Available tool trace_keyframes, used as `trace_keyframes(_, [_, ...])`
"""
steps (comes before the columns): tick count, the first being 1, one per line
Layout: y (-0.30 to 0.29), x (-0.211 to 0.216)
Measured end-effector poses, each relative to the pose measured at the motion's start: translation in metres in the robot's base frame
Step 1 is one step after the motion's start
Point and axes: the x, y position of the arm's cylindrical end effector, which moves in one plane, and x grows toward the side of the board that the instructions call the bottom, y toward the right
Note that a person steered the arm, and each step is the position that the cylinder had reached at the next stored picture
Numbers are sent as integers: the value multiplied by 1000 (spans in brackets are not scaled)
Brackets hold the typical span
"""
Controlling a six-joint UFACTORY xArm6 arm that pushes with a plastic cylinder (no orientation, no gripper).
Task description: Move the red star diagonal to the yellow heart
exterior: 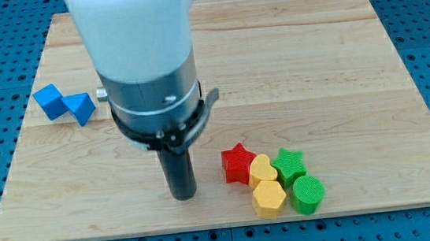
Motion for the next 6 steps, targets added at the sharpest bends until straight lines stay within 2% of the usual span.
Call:
trace_keyframes(3, [93, -19])
trace_keyframes(4, [106, -52])
trace_keyframes(5, [37, -86])
trace_keyframes(6, [23, -93])
